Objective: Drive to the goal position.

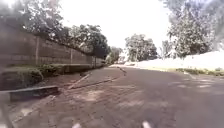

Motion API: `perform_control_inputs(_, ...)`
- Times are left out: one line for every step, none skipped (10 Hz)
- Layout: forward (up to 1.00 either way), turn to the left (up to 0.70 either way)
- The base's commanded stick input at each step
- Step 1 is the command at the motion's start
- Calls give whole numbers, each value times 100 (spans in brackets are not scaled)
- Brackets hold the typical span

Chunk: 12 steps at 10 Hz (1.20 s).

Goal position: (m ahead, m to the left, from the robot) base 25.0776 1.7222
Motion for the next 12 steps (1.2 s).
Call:
perform_control_inputs(70,0)
perform_control_inputs(70,0)
perform_control_inputs(70,0)
perform_control_inputs(70,0)
perform_control_inputs(70,0)
perform_control_inputs(70,0)
perform_control_inputs(70,0)
perform_control_inputs(70,0)
perform_control_inputs(70,0)
perform_control_inputs(70,0)
perform_control_inputs(70,0)
perform_control_inputs(70,0)
